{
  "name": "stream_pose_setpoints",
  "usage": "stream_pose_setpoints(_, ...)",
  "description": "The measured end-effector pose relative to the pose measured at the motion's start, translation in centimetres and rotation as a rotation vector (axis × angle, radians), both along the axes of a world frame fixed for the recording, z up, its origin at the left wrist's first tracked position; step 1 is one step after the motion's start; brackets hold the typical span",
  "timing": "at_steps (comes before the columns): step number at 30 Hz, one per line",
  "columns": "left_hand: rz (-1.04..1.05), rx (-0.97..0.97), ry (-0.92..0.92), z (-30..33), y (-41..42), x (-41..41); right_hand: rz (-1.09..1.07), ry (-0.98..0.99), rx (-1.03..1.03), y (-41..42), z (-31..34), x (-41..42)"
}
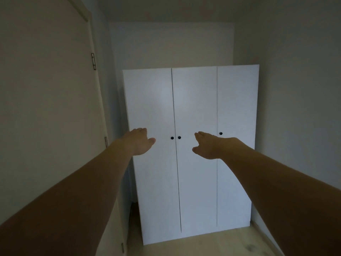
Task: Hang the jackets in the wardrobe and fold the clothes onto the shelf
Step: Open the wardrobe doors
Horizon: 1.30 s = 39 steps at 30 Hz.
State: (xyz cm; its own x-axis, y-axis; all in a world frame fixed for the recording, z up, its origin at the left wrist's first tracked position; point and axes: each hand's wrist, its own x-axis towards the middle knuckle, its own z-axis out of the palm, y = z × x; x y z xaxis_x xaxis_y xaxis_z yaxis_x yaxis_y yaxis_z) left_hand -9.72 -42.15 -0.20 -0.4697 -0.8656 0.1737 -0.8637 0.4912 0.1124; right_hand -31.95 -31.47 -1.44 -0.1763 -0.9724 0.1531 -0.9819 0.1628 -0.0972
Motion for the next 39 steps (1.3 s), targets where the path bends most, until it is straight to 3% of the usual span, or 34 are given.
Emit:
stream_pose_setpoints(9, 0.012, 0.115, 0.055, -3.4, -18.4, -9.2, -0.007, -0.058, 0.035, -17.2, -2.5, -11.2)
stream_pose_setpoints(15, 0.001, 0.079, 0.061, -3.1, -29.7, -16.8, 0.089, -0.259, -0.028, -29.8, -0.9, -17.4)
stream_pose_setpoints(20, -0.001, 0.18, 0.032, -6.3, -38.6, -22.2, 0.153, -0.377, -0.078, -40.2, -2.7, -21.0)
stream_pose_setpoints(29, -0.021, 0.345, 0.195, -12.9, -56.2, -30.8, 0.11, -0.609, -0.208, -58.5, -4.5, -27.3)
stream_pose_setpoints(39, 0.018, 0.411, 0.24, -18.3, -65.7, -37.3, 0.228, -0.79, -0.258, -71.7, -6.4, -29.7)
